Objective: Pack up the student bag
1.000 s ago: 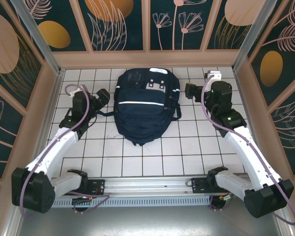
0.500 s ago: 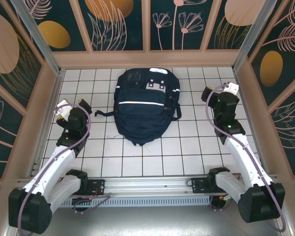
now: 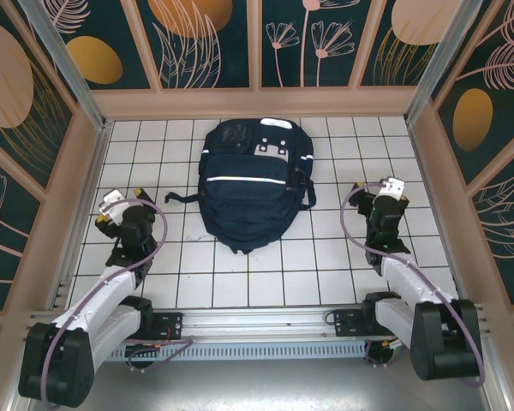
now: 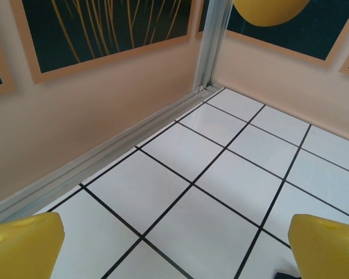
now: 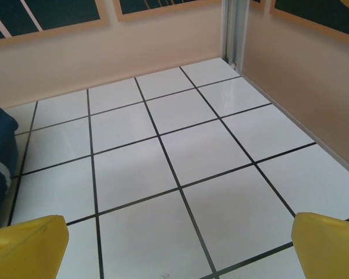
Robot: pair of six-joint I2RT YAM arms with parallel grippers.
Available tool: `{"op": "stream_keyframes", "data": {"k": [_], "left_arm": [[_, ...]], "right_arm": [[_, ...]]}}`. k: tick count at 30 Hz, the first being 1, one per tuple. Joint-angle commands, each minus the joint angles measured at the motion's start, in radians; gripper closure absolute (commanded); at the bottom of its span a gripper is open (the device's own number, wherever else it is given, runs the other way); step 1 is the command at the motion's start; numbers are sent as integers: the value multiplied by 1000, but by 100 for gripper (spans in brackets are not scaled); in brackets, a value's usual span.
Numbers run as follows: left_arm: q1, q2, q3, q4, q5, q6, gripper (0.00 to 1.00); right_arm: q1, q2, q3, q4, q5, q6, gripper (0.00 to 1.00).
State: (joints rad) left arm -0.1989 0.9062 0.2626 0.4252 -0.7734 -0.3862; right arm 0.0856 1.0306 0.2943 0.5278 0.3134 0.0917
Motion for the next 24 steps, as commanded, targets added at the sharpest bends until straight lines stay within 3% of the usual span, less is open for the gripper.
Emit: {"op": "stream_keyframes", "data": {"k": [1,7,15,24], "left_arm": [[15,43,-70,273,16,80,2],[45,167,-129,475,104,134,2],[72,318,-165,777,376,242,1],[81,411,-120,830,478,357,1]], "right_arm": [[-7,63,-45,201,4,26,1],[-2,183,-109,401,-15,19,1],[27,264,-134,600,-107,-88,1],[17,350,-134,724,-116,-155,1]]}}
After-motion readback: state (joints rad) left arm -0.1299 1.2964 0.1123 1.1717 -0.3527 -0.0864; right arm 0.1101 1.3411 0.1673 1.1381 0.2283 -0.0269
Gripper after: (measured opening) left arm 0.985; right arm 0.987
